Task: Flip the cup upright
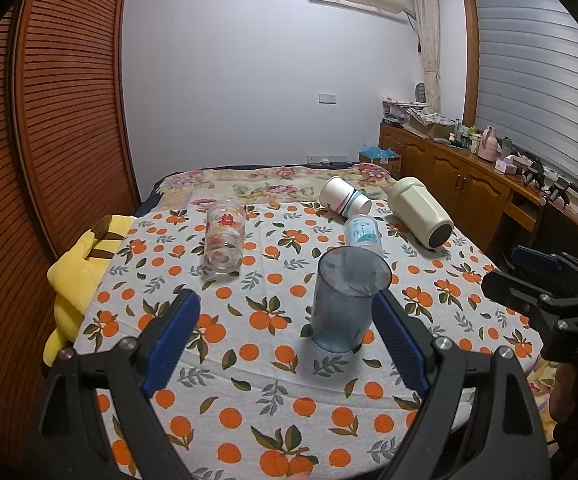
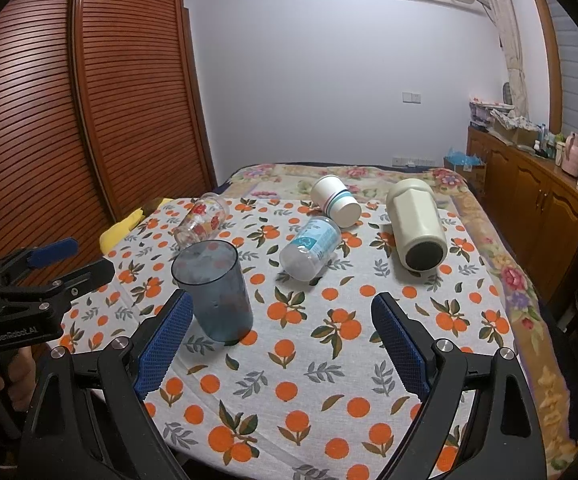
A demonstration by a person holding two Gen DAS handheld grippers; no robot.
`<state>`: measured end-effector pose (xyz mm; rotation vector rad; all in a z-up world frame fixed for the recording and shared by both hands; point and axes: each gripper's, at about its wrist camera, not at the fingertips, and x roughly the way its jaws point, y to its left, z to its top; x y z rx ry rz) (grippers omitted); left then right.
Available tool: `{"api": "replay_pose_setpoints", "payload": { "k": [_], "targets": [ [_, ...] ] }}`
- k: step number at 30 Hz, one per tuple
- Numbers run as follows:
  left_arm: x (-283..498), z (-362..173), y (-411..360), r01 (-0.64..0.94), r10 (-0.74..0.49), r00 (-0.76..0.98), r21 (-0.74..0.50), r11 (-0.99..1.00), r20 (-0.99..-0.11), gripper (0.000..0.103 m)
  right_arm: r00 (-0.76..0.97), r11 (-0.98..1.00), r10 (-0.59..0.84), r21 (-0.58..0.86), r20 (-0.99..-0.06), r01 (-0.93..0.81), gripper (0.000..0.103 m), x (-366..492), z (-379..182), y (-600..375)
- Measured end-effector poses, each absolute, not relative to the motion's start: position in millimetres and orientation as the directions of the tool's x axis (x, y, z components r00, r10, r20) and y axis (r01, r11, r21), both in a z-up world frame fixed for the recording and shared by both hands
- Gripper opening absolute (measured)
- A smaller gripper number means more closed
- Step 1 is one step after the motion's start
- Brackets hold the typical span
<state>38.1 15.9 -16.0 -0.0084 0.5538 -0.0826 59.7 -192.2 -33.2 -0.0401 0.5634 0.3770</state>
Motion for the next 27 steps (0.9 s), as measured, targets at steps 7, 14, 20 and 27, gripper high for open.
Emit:
{"api": "replay_pose_setpoints", "payload": {
  "k": [7,14,20,27],
  "targets": [
    [37.9,-16.0,16.2,0.07,-0.076,0.842,-0.032,0.997,-0.534,0.088,0.781,0.932,0.335,0.066,-0.527,-0.356,0.093,59.5,-33.4,-192.0],
    [36.8,-15.3,15.2,0.067,-0.076,0.842,-0.036,0.997,-0.534,0.088,0.781,0.933,0.334,0.067,-0.528,-0.354,0.093,59.4,-33.6,-192.2],
    [35.2,-15.0,15.1,0.059,-0.064,0.846,-0.027,0.998,-0.529,0.089,0.783,0.935,0.33,0.067,-0.528,-0.349,0.093,59.8,-33.7,-192.6],
    [34.0,-15.4,17.3,0.051,-0.061,0.851,-0.033,0.998,-0.522,0.089,0.783,0.936,0.328,0.069,-0.528,-0.345,0.093,59.9,-34.2,-193.2]
  ]
}}
